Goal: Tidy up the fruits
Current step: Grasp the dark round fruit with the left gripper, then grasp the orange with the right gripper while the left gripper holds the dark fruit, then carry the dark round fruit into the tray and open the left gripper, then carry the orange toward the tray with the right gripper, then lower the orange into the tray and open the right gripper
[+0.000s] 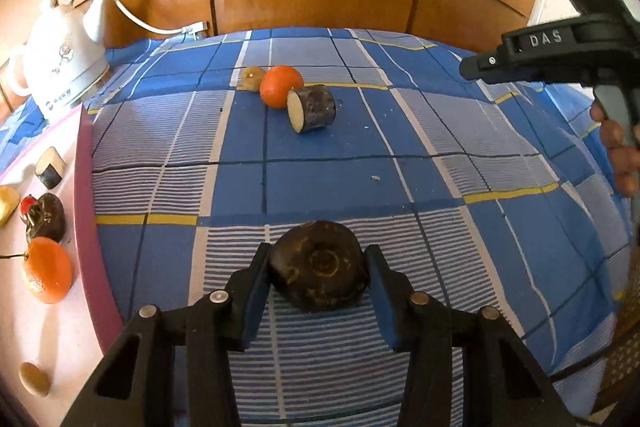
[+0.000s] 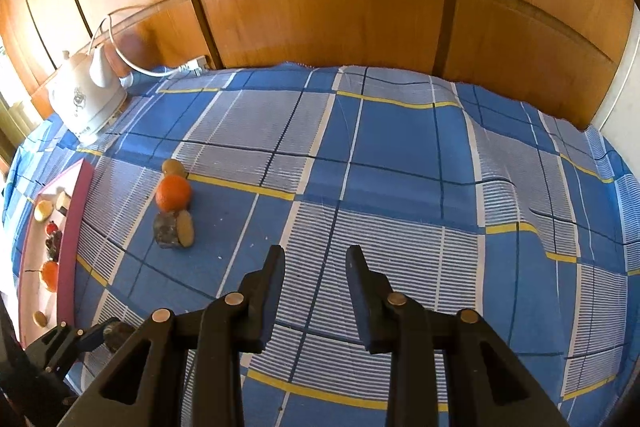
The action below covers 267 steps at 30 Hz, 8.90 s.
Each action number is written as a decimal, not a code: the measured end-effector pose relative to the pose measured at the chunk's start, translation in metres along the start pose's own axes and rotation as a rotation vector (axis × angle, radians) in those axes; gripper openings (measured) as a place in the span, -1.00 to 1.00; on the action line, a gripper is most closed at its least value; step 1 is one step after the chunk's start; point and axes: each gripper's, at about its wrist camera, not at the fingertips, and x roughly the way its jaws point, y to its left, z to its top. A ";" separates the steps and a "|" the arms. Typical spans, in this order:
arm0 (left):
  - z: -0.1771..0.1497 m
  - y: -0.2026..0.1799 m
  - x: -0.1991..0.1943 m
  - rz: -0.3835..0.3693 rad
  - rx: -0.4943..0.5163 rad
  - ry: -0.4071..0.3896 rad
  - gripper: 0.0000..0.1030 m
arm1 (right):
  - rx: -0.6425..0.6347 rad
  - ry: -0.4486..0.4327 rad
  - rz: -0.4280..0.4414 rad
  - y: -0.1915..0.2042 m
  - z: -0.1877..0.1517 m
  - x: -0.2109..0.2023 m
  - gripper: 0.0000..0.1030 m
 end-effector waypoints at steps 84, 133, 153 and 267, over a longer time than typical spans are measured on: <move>0.002 0.006 -0.002 -0.051 -0.019 -0.022 -0.11 | -0.128 0.168 -0.011 0.020 -0.013 0.055 -0.24; -0.006 0.087 -0.117 0.150 -0.253 -0.136 -0.10 | -0.168 0.137 -0.028 0.024 -0.015 0.058 -0.24; -0.012 0.264 -0.091 0.354 -0.534 -0.069 -0.10 | -0.171 0.139 -0.038 0.026 -0.015 0.059 -0.24; -0.076 0.217 -0.175 0.434 -0.572 -0.193 0.16 | -0.543 0.151 0.521 0.341 -0.048 0.020 -0.23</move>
